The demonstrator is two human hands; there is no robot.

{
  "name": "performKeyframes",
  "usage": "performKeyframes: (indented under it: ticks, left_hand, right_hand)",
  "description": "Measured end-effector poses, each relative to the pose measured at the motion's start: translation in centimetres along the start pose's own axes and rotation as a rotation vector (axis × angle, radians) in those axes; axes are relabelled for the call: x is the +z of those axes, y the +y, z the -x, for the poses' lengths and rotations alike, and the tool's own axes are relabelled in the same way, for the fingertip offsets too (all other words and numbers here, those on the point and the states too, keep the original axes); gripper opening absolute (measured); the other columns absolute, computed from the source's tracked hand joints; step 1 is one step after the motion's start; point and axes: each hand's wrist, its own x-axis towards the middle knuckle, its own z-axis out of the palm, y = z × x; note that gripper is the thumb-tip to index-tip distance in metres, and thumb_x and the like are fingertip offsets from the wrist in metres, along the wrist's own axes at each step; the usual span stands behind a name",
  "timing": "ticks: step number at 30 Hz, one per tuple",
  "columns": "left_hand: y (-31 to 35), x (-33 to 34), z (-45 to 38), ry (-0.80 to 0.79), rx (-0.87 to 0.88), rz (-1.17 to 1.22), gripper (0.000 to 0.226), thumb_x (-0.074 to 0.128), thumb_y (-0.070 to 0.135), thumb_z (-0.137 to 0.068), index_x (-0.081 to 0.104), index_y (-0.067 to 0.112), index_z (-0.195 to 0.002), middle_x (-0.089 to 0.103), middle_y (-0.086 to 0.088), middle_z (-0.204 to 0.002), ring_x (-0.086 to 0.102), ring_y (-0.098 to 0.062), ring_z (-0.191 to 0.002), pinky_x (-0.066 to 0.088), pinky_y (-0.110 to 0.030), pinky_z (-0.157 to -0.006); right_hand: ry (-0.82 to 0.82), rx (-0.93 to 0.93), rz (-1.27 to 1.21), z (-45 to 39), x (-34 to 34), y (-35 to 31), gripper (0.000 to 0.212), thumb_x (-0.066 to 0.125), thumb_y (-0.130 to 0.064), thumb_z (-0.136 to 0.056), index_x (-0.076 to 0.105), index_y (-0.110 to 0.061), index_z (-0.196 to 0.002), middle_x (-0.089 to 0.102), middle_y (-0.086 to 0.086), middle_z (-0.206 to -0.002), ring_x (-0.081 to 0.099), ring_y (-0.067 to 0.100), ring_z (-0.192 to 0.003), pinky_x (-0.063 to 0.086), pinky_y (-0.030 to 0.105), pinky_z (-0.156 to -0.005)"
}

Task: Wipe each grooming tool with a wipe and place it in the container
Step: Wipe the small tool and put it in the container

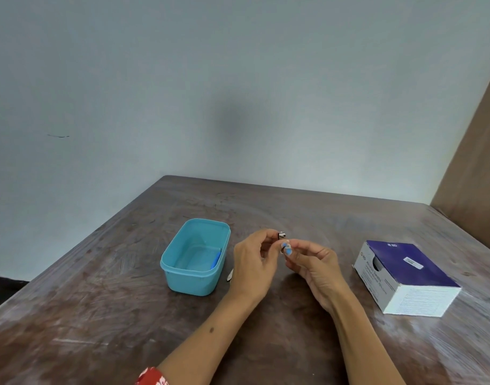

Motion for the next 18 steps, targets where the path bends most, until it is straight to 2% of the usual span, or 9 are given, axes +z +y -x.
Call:
performKeyframes:
  ticks: [4, 8, 11, 15, 18]
  left_hand:
    - [-0.08, -0.18, -0.3, 0.002, 0.008, -0.01, 0.021, 0.064, 0.014, -0.085, 0.068, 0.013, -0.105, 0.064, 0.011, -0.09, 0.058, 0.012, -0.081, 0.044, -0.002, -0.069]
    - [-0.26, -0.37, -0.58, -0.034, -0.003, -0.049, 0.022, 0.064, 0.014, -0.085, 0.069, 0.013, -0.107, 0.07, 0.0, -0.091, 0.06, 0.001, -0.076, 0.047, -0.007, -0.07]
    - [-0.2, -0.36, -0.42, -0.12, -0.02, -0.083, 0.023, 0.064, 0.019, -0.086, 0.069, 0.015, -0.107, 0.071, -0.001, -0.091, 0.063, -0.008, -0.08, 0.051, -0.017, -0.073]
    - [0.1, -0.21, -0.18, -0.13, -0.03, -0.062, 0.023, 0.064, 0.019, -0.086, 0.069, 0.014, -0.108, 0.071, 0.0, -0.094, 0.062, -0.003, -0.08, 0.048, -0.008, -0.073]
    - [0.15, -0.15, -0.19, -0.095, -0.012, -0.046, 0.023, 0.065, 0.018, -0.085, 0.069, 0.013, -0.107, 0.071, -0.001, -0.094, 0.06, 0.002, -0.077, 0.046, -0.005, -0.072]
  right_hand:
    - [-0.055, 0.041, -0.052, 0.17, 0.08, -0.27, 0.022, 0.06, 0.007, -0.08, 0.074, -0.01, -0.077, 0.072, 0.005, -0.074, 0.066, 0.011, -0.069, 0.054, 0.027, -0.068]
    - [-0.057, 0.044, -0.069, 0.1, 0.25, -0.28, 0.017, 0.059, 0.005, -0.082, 0.07, -0.007, -0.083, 0.072, 0.005, -0.073, 0.065, 0.011, -0.066, 0.054, 0.024, -0.062]
    - [0.015, -0.012, -0.138, -0.13, 0.07, -0.38, 0.023, 0.057, 0.005, -0.083, 0.072, -0.011, -0.074, 0.071, 0.002, -0.071, 0.064, 0.009, -0.062, 0.054, 0.022, -0.058]
    - [0.142, -0.092, -0.042, -0.48, -0.11, -0.12, 0.018, 0.06, 0.004, -0.083, 0.07, -0.011, -0.081, 0.071, -0.002, -0.07, 0.062, 0.009, -0.064, 0.054, 0.023, -0.061]
    - [0.254, -0.168, 0.089, -0.79, -0.22, 0.45, 0.02, 0.063, 0.002, -0.084, 0.071, -0.017, -0.082, 0.068, -0.001, -0.071, 0.061, 0.011, -0.065, 0.052, 0.018, -0.057]
